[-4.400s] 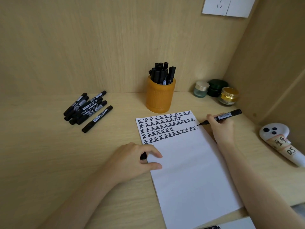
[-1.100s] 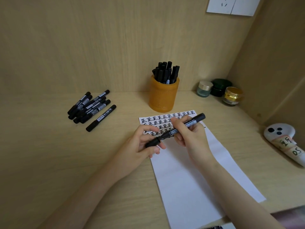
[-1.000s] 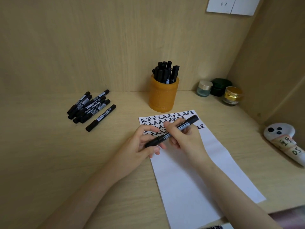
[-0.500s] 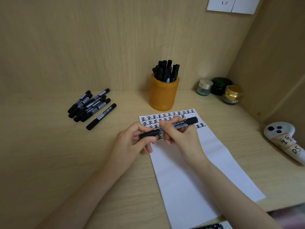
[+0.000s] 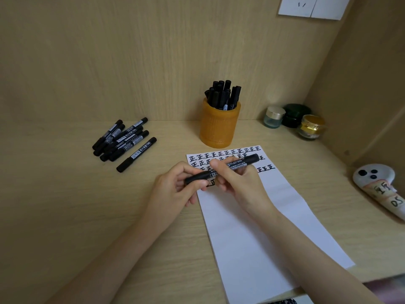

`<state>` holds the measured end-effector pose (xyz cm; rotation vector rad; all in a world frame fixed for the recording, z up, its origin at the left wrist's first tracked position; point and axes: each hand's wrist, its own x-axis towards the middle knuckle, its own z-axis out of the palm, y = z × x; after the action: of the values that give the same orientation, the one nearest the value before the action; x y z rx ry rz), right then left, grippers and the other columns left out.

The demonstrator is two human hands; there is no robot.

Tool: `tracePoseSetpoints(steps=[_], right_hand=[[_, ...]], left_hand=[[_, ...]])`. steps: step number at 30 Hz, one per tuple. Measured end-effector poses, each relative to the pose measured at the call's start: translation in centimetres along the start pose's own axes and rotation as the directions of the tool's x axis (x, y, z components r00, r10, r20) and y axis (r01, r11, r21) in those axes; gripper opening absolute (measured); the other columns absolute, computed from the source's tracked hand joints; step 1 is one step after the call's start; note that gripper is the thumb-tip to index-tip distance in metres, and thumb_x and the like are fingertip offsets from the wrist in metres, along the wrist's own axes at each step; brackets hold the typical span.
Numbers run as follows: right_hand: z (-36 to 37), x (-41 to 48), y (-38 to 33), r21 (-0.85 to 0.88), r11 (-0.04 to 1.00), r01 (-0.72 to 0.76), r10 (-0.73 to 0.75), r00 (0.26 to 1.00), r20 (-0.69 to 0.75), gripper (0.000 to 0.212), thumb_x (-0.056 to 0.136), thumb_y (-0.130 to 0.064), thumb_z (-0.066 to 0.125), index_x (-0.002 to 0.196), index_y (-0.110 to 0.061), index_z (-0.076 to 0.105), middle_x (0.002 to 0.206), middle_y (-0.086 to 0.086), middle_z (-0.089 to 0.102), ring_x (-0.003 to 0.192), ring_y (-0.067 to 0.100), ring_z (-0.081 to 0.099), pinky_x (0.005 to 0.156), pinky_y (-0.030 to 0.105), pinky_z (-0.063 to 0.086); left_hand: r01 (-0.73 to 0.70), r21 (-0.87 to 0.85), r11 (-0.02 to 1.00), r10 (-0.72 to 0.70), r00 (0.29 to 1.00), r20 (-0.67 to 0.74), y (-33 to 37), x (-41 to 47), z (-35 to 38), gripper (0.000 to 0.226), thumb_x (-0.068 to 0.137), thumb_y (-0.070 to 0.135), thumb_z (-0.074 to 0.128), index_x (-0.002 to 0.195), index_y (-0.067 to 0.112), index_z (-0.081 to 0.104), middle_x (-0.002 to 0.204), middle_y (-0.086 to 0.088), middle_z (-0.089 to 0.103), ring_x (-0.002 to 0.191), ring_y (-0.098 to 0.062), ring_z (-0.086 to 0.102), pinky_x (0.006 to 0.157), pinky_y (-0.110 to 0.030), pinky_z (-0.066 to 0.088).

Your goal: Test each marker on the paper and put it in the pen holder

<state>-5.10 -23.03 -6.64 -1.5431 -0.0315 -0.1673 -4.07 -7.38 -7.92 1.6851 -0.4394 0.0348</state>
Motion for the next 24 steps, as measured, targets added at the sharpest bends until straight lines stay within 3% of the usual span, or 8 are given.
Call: tracePoseSetpoints(steps=[2,4,6,9,12,19,21,24], right_hand=[[-0.3,0.0,-0.5,-0.016,1.0,-0.018,0.017,0.998,-0.062,0.027,0.074,-0.044,0.068,0.071,-0.017,0.061,0.055,-0.001,0.048,0.05,0.011,0.042,0.053,0.026,0.032],[-1.1,0.2,-0.8,0.001,1.0,-0.02,0.02,0.971,-0.238,0.045,0.07,-0.051,0.067,0.1,-0.019,0.059,0.074,-0.002,0.053,0.064,0.009,0.048,0.061,0.025,0.039],[-2.2,0.2,-0.8,-0.25,0.963,0.097,-0.187,0.912,-0.365,0.046,0.079,-0.048,0.066,0.119,-0.029,0.05,0.104,-0.006,0.052,0.09,0.007,0.05,0.078,0.018,0.043],[-3.0,0.3,-1.1,-0.683,0.565,0.463,-0.609,0.793,0.035,0.021,0.093,-0.027,0.061,0.114,-0.025,0.064,0.113,-0.006,0.054,0.105,0.011,0.045,0.091,0.015,0.034],[-2.6,0.8,-0.2,-0.695,0.308,0.65,-0.596,0.701,0.391,0.026,0.091,-0.032,0.058,0.104,-0.016,0.073,0.1,-0.001,0.065,0.092,0.012,0.056,0.074,0.023,0.045],[-1.6,1.6,-0.1,-0.704,0.3,0.644,-0.539,0.723,0.432,0.018,0.088,-0.029,0.063,0.097,-0.014,0.067,0.09,-0.006,0.061,0.072,0.002,0.047,0.056,0.021,0.041],[-1.4,1.7,-0.9,-0.67,0.441,0.597,-0.535,0.774,0.338,0.014,0.09,-0.026,0.064,0.097,-0.015,0.064,0.087,-0.009,0.057,0.068,0.002,0.048,0.059,0.015,0.039],[-1.6,3.1,-2.7,-0.528,0.733,0.43,-0.503,0.864,0.005,0.012,0.089,-0.021,0.067,0.099,-0.018,0.061,0.082,-0.008,0.061,0.067,0.001,0.055,0.062,0.013,0.04]], left_hand=[[-0.022,0.011,1.0,0.022,1.0,-0.014,0.2,0.0,0.0,0.008,0.083,0.009,0.067,0.088,0.013,0.063,0.069,0.0,0.07,0.045,-0.009,0.053,0.045,-0.019,0.043],[-0.046,0.038,0.998,0.047,0.998,-0.038,0.3,-0.1,-0.2,0.006,0.084,0.013,0.066,0.09,0.013,0.064,0.068,0.0,0.07,0.046,-0.01,0.053,0.047,-0.018,0.044],[-0.058,0.06,0.997,0.062,0.996,-0.067,0.4,-0.3,-0.3,0.006,0.083,0.016,0.066,0.089,0.015,0.065,0.067,0.001,0.069,0.047,-0.007,0.053,0.048,-0.019,0.046],[-0.07,0.089,0.994,0.078,0.993,-0.089,0.5,-0.4,-0.3,0.008,0.082,0.023,0.065,0.087,0.017,0.066,0.064,0.001,0.067,0.047,-0.005,0.053,0.049,-0.02,0.046],[-0.072,0.101,0.992,0.083,0.99,-0.112,0.2,-0.2,-0.1,0.01,0.081,0.027,0.065,0.084,0.017,0.066,0.06,0.0,0.065,0.045,-0.006,0.052,0.047,-0.018,0.044],[-0.084,0.043,0.995,0.088,0.992,-0.09,0.2,-0.2,-0.4,0.015,0.082,0.03,0.063,0.091,0.019,0.064,0.061,-0.002,0.065,0.048,-0.007,0.053,0.047,-0.018,0.043],[-0.095,0.043,0.995,0.099,0.992,-0.077,0.2,-0.1,-0.5,0.018,0.084,0.036,0.06,0.096,0.023,0.062,0.062,-0.001,0.065,0.048,-0.008,0.052,0.048,-0.019,0.043],[-0.077,0.098,0.992,0.083,0.995,-0.059,-0.1,-0.1,-0.6,0.023,0.084,0.045,0.052,0.094,0.027,0.062,0.064,0.002,0.065,0.049,-0.01,0.052,0.049,-0.029,0.045]])
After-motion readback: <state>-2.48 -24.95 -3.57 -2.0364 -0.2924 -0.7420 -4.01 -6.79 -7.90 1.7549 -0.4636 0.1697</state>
